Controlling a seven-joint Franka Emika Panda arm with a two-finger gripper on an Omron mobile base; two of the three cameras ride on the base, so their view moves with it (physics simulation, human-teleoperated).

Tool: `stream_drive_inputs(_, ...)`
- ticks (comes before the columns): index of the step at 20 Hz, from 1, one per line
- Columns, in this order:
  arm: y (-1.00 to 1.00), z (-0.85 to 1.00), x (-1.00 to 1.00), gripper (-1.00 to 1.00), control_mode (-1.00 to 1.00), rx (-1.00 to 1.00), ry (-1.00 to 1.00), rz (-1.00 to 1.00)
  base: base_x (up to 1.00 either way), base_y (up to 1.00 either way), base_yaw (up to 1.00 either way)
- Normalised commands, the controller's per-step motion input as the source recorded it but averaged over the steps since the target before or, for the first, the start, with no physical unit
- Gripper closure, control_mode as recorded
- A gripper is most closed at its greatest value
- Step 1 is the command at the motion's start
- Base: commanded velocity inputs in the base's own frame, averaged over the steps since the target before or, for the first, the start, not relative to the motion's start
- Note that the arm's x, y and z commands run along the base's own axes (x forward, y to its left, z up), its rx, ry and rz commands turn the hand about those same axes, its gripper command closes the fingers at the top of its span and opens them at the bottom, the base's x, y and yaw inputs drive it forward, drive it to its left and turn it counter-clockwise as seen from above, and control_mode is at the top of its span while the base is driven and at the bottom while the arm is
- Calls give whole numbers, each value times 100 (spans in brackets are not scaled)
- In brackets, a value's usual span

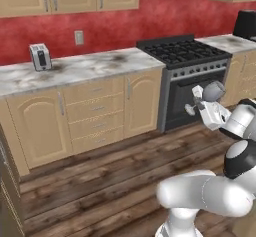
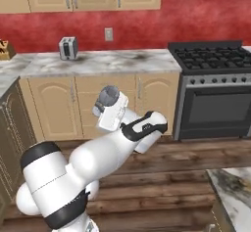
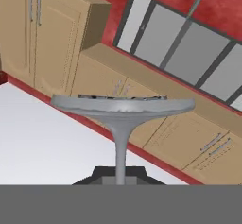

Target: Retrieve the wine glasses from the counter and place one next to each plate.

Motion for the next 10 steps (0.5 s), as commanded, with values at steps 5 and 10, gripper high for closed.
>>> stream_drive_inputs(5, 0, 0, 0, 100, 100, 0, 0, 0, -100, -96, 11)
stream_drive_inputs(10, 0, 0, 0, 100, 100, 0, 0, 0, -100, -94, 12)
